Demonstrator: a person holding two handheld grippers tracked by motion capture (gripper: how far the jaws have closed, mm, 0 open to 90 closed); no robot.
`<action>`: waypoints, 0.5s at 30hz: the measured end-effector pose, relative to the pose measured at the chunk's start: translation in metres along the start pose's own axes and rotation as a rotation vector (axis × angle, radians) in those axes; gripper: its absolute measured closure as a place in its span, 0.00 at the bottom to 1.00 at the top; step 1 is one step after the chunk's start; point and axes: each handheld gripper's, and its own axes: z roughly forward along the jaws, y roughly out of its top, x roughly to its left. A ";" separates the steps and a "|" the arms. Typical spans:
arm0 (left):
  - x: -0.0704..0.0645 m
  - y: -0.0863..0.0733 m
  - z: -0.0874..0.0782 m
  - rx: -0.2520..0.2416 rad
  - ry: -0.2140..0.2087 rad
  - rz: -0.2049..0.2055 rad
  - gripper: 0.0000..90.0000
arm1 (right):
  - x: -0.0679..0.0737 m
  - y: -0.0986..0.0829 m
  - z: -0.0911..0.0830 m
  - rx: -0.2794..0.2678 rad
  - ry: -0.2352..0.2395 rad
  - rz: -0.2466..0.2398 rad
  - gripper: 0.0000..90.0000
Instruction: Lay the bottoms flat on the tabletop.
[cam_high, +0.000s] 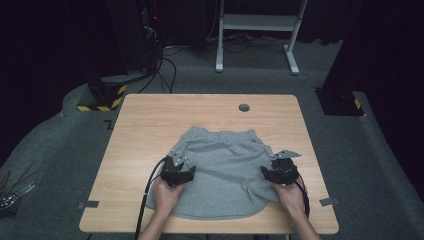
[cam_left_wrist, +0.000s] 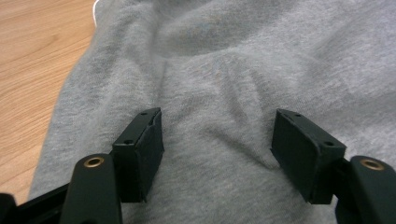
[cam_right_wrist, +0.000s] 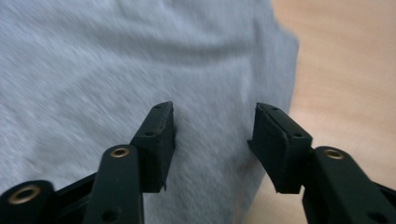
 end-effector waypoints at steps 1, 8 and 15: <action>0.000 0.000 0.000 0.000 0.000 0.000 0.38 | -0.002 -0.002 0.003 0.018 0.007 0.005 0.58; 0.000 0.000 0.000 0.000 0.001 -0.008 0.37 | -0.005 0.012 0.007 -0.004 -0.020 -0.106 0.95; 0.000 0.000 0.001 0.002 0.006 -0.009 0.37 | -0.026 0.022 0.033 0.053 -0.038 -0.077 0.83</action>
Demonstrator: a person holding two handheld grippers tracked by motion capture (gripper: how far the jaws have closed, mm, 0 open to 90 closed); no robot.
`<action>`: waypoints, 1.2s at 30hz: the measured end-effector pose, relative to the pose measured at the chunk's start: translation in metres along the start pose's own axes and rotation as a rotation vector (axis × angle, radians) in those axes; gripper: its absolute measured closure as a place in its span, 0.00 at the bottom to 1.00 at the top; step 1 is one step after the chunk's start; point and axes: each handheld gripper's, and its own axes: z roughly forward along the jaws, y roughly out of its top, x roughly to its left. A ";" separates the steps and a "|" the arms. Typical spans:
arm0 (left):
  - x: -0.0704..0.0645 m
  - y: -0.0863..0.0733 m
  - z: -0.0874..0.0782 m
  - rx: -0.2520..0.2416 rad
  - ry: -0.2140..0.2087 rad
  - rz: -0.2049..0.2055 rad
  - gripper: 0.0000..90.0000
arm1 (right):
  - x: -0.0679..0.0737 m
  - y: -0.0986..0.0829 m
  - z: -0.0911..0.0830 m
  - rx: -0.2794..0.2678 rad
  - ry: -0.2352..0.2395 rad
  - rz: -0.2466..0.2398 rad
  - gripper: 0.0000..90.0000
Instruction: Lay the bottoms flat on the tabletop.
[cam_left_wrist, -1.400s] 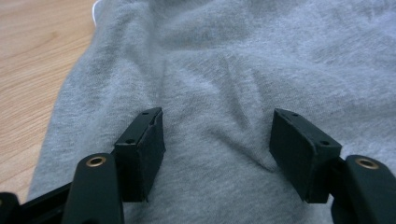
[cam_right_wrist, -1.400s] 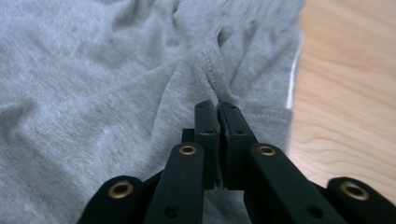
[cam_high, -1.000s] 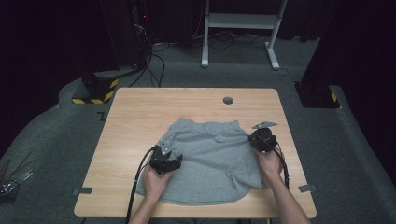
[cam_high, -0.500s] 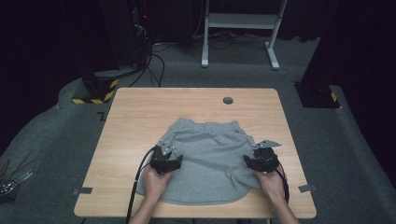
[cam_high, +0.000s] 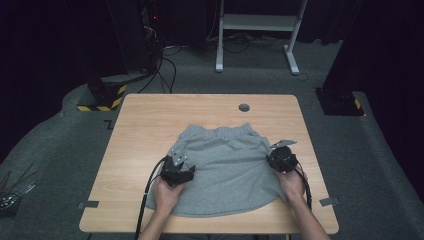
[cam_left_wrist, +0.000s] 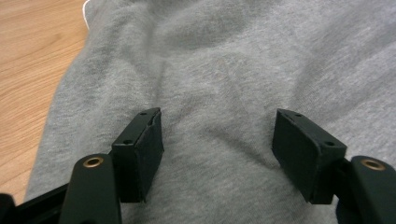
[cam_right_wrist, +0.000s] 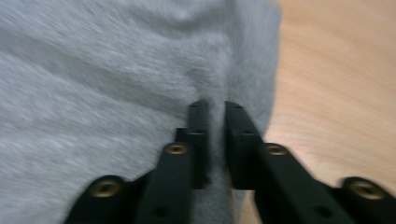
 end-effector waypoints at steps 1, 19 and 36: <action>0.000 0.000 0.000 0.001 0.000 0.001 0.37 | 0.000 -0.003 -0.001 -0.023 0.000 0.014 0.75; -0.001 0.000 0.000 0.001 0.001 0.001 0.37 | 0.020 -0.075 -0.053 -0.071 0.108 0.038 0.77; -0.001 0.000 0.000 0.001 0.002 0.002 0.37 | 0.078 0.008 -0.056 -0.205 0.181 -0.172 0.95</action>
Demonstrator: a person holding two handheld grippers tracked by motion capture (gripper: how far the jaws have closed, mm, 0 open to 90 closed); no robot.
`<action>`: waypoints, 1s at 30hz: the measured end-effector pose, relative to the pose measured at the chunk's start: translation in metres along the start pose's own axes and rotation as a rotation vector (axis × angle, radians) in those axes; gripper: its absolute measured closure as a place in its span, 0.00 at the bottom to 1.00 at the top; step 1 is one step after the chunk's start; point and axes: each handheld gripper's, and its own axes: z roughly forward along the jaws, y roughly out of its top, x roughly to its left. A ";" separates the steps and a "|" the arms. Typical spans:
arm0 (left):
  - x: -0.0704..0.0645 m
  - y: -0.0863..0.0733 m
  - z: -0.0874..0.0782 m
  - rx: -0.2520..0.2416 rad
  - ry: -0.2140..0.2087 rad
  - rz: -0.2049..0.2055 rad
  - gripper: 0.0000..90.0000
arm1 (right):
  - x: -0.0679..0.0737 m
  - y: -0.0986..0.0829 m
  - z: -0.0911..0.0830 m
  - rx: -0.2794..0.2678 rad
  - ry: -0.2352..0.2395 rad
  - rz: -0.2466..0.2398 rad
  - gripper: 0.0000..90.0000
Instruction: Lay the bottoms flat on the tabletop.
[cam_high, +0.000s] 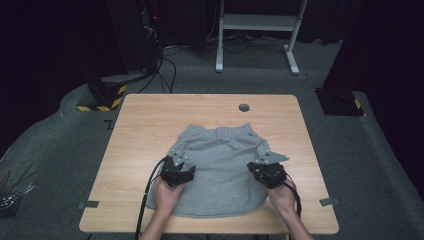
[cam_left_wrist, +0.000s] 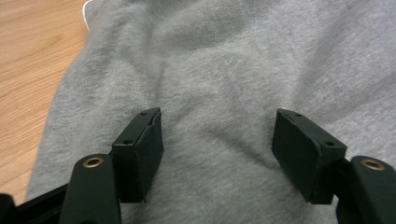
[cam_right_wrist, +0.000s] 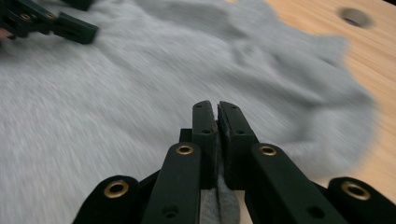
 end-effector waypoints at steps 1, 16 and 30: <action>0.000 0.000 0.000 0.000 0.000 0.000 0.37 | 0.004 0.005 0.010 0.009 0.017 -0.010 0.95; 0.000 0.000 0.000 0.000 0.000 0.001 0.37 | -0.016 -0.014 -0.017 -0.120 0.062 0.090 0.88; 0.000 0.000 0.000 0.000 -0.001 0.001 0.37 | -0.033 -0.030 0.032 0.028 -0.079 0.156 0.90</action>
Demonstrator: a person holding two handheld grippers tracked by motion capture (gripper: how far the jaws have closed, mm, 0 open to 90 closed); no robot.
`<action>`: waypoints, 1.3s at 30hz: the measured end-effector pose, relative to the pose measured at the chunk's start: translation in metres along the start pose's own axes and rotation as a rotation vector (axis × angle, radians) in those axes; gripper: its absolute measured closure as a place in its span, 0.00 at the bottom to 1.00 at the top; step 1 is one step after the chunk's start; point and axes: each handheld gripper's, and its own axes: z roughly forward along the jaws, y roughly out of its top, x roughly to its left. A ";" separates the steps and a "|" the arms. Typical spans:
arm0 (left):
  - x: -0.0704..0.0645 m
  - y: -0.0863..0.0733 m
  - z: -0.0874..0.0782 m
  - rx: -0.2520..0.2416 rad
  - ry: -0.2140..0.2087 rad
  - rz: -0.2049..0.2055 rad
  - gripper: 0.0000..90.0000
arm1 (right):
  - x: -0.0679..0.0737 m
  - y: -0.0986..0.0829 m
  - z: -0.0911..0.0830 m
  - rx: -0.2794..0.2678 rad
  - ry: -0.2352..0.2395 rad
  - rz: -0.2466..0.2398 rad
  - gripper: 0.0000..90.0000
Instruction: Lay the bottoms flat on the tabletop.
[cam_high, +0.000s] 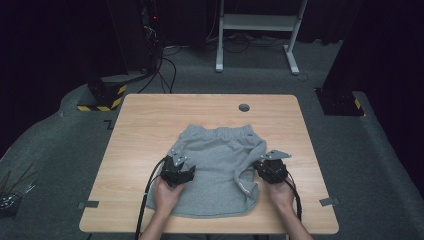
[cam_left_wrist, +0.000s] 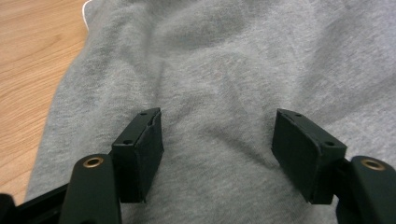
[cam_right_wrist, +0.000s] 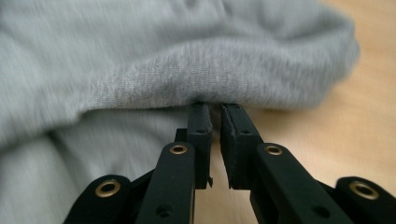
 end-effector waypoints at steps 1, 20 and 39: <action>0.000 0.000 0.000 0.000 0.000 0.000 0.37 | 0.003 0.006 0.001 -0.018 -0.001 -0.009 0.89; 0.000 0.000 0.000 0.001 -0.002 -0.001 0.37 | 0.034 0.035 0.036 0.017 0.081 -0.068 0.65; 0.000 0.000 0.000 0.000 0.001 0.001 0.37 | 0.055 -0.022 -0.011 0.031 0.195 -0.114 0.82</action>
